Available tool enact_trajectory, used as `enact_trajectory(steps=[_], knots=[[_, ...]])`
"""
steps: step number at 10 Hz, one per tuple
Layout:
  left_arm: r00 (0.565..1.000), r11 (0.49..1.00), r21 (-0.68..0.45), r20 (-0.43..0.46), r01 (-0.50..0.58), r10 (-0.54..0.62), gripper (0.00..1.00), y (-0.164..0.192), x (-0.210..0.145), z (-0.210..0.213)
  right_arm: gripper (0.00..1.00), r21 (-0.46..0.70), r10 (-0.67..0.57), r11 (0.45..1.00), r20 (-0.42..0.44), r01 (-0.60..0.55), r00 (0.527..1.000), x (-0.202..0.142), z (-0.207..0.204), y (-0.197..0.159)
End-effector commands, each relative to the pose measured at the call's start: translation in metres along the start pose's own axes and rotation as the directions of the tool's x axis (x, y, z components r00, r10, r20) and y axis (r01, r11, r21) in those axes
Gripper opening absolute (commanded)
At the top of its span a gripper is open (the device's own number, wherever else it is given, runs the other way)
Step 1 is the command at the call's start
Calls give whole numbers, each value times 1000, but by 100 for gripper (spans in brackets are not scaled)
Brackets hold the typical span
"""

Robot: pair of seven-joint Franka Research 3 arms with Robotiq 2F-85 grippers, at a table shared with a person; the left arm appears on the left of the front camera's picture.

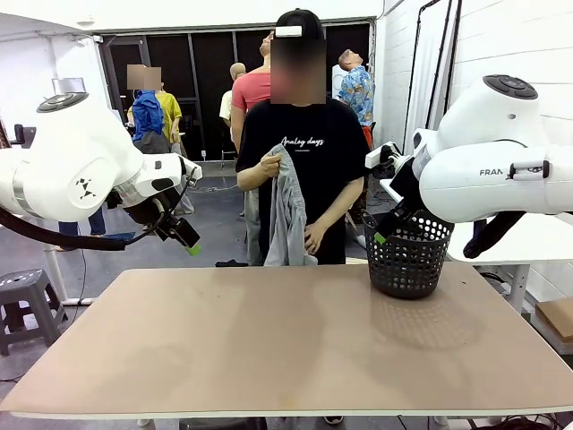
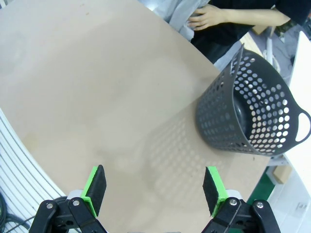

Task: Fold the training pants.
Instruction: Grab both ends of the Training pants handed by a person.

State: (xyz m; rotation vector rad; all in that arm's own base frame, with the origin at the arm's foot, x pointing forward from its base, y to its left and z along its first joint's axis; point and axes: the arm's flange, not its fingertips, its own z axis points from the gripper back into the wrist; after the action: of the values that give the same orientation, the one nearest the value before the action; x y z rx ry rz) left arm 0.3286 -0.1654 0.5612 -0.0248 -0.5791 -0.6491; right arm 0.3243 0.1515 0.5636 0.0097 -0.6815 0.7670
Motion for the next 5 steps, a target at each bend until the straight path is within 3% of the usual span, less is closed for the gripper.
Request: enact_trajectory(steps=[1, 5], knots=[[1000, 1000, -2, 0, -2, 2, 100, 1, 0, -1, 100, 15, 1, 1000, 1, -1, 1000, 0, -2, 1], [1000, 1000, -2, 0, -2, 2, 100, 1, 0, -1, 100, 15, 1, 1000, 1, -1, 1000, 0, -2, 1]])
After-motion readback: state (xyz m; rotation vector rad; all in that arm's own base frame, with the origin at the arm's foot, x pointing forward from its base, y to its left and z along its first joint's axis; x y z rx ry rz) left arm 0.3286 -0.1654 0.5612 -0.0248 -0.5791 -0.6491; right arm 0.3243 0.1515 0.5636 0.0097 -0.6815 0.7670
